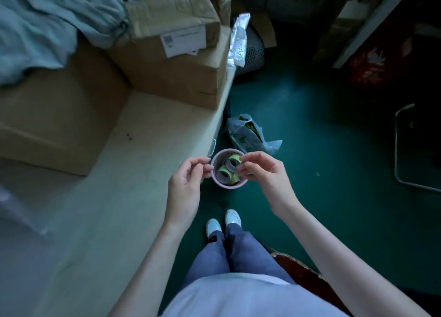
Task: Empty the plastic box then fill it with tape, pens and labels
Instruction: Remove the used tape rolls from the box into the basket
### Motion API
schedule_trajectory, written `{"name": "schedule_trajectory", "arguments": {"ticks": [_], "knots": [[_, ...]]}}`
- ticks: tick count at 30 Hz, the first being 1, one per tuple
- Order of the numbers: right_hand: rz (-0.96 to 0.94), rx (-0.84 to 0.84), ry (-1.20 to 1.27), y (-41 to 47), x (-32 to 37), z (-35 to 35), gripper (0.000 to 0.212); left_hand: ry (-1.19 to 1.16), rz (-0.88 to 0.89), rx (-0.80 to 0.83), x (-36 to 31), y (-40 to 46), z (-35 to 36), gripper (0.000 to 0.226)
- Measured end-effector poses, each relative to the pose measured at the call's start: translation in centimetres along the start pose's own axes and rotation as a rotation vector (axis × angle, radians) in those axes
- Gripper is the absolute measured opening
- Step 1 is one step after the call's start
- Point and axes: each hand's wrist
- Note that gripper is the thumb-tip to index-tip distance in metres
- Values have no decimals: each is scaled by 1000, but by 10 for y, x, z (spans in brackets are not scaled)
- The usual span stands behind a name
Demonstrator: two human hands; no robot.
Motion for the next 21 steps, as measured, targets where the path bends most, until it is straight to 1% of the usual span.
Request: {"name": "schedule_trajectory", "arguments": {"ticks": [5,10,14,18,21], "knots": [[-58,140,-97,-16,24,36,17,32,70,-149,-30,-15,-33,22],[-90,317,-189,-30,40,80,21,55,96,-319,-47,-43,-69,22],[-102,480,-304,-42,40,118,18,104,111,-488,-50,-73,-99,23],[-124,633,-395,-59,37,161,20,183,146,-656,-53,-105,-130,28],[-145,736,-441,-78,30,196,20,234,171,-776,-56,-134,-159,26]]}}
Point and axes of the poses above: each hand's wrist, its own y-axis towards the middle knuckle, its own z-axis out of the palm, x = y × z, and after that the axes turned 13 degrees about z, right-handed
